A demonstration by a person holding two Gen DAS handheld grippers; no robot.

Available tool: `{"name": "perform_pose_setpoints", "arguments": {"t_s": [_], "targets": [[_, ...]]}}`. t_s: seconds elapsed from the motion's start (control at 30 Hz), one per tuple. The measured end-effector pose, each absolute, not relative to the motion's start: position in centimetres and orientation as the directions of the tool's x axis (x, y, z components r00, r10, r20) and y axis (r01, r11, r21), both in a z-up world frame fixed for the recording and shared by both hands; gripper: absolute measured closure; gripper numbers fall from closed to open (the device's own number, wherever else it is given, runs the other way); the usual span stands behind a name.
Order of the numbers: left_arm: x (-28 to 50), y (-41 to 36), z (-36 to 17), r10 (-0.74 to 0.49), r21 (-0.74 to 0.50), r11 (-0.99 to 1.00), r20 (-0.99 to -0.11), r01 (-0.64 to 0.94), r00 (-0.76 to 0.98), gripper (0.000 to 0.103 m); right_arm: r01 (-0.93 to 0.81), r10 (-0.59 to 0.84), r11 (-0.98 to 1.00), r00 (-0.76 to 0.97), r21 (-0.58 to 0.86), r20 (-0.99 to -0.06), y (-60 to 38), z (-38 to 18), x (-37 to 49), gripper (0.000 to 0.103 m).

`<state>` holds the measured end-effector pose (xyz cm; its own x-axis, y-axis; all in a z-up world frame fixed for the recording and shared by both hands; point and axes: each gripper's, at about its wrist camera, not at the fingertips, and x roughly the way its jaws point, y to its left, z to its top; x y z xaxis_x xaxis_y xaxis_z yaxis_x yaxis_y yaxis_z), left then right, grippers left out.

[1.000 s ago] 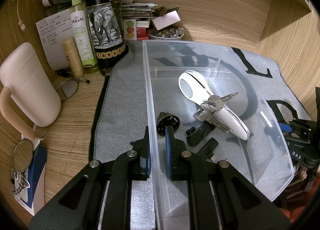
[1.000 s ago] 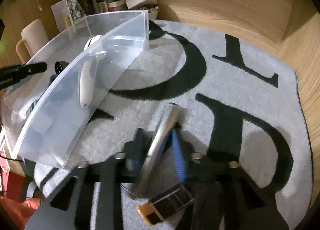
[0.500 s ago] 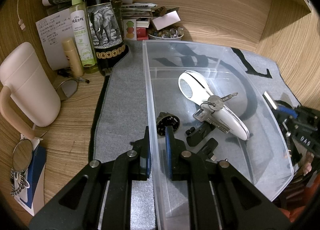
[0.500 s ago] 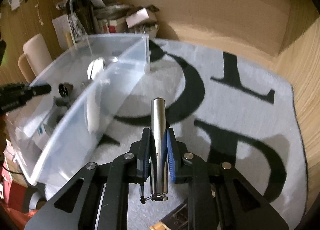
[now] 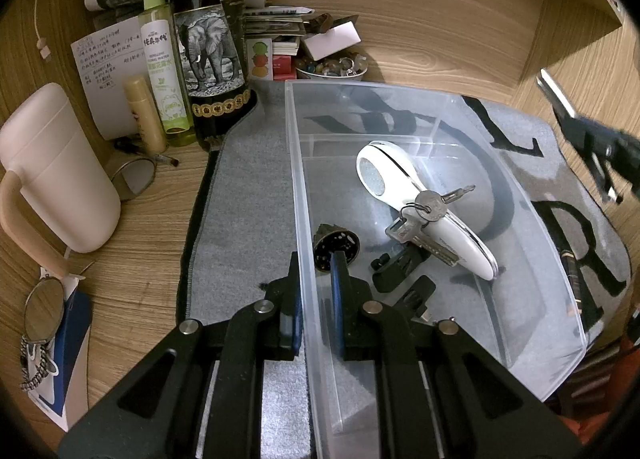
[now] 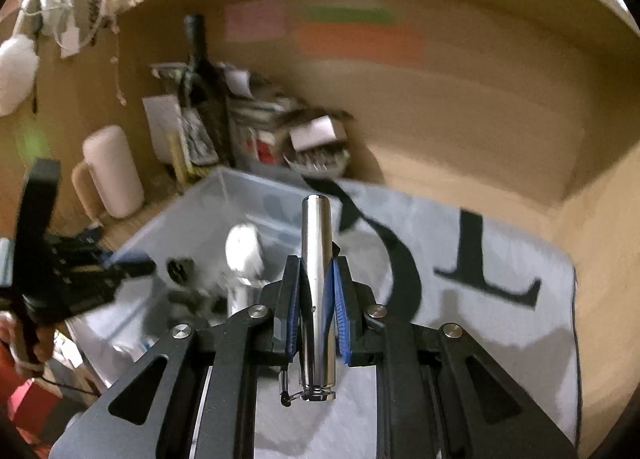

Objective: Organize rigid objects
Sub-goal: 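Carry the silver tube into the box and release it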

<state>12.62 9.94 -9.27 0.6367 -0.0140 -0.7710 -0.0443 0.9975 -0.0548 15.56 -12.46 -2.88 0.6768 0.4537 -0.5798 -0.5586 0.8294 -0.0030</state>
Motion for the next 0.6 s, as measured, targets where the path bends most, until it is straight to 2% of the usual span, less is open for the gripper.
{"name": "perform_pose_setpoints", "arguments": {"t_s": [0.23, 0.6], "targets": [[12.6, 9.9, -9.3, -0.015, -0.056, 0.997, -0.771, -0.044, 0.637, 0.092, -0.626, 0.513, 0.78, 0.656, -0.019, -0.554, -9.2, -1.3, 15.6, 0.089], [12.6, 9.9, -9.3, -0.017, -0.058, 0.997, -0.771, -0.044, 0.637, 0.092, -0.709, 0.554, 0.706, 0.547, 0.006, -0.628, -4.8, -3.4, 16.6, 0.089]]}}
